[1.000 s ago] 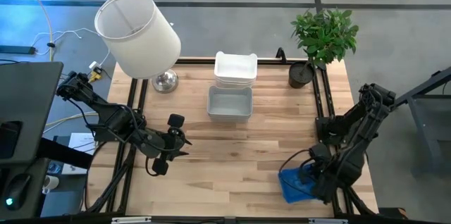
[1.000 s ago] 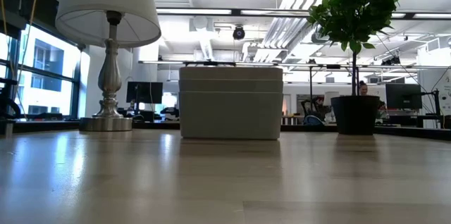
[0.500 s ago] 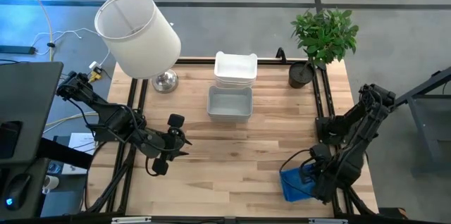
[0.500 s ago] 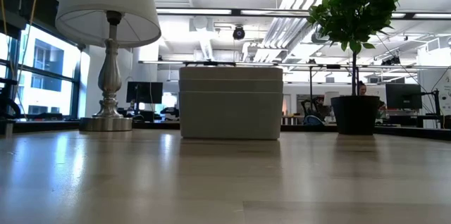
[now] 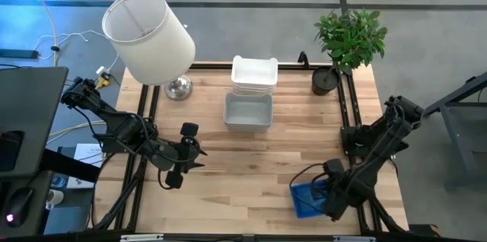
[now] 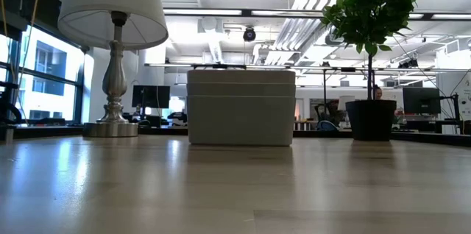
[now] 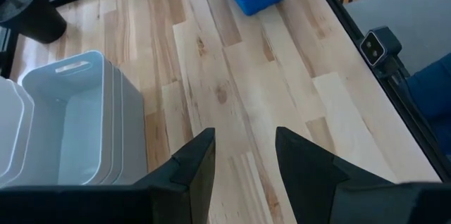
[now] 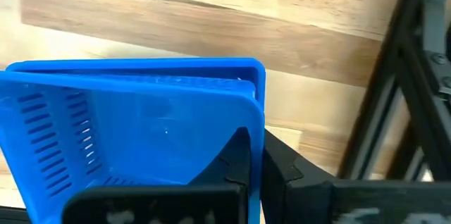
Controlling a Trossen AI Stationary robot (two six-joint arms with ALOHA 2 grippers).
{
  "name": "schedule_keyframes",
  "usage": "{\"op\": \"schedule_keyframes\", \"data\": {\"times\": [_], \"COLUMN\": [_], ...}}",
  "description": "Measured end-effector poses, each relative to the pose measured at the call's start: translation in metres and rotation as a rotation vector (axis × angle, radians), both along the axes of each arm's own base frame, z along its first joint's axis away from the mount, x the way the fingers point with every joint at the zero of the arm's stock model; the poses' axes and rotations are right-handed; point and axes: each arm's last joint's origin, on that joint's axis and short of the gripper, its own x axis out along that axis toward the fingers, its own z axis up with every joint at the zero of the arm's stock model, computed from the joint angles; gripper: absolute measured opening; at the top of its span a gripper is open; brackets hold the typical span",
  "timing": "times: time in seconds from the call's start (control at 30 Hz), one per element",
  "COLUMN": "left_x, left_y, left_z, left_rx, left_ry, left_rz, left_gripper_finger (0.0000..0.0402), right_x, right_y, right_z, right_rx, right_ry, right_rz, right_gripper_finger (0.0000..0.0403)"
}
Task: Stack baskets by color
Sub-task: Stack the blue bin on top of the right blue bins
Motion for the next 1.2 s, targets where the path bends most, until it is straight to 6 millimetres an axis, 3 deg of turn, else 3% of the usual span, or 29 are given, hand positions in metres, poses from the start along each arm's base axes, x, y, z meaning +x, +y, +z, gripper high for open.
{"op": "schedule_keyframes", "data": {"times": [0.53,1.2], "left_x": [-0.002,-0.002], "left_y": [0.001,0.001], "left_z": [-0.002,-0.002], "left_rx": [0.01,0.012], "left_ry": [0.028,0.028], "left_rz": [-0.003,0.0], "left_gripper_finger": [0.0136,0.0136], "right_x": [0.021,0.021], "right_y": [-0.002,0.0], "right_z": [-0.012,-0.012], "right_rx": [-0.033,0.007], "right_ry": [-0.054,-0.034], "right_rz": [-0.04,-0.003], "right_gripper_finger": [0.0,0.0]}}
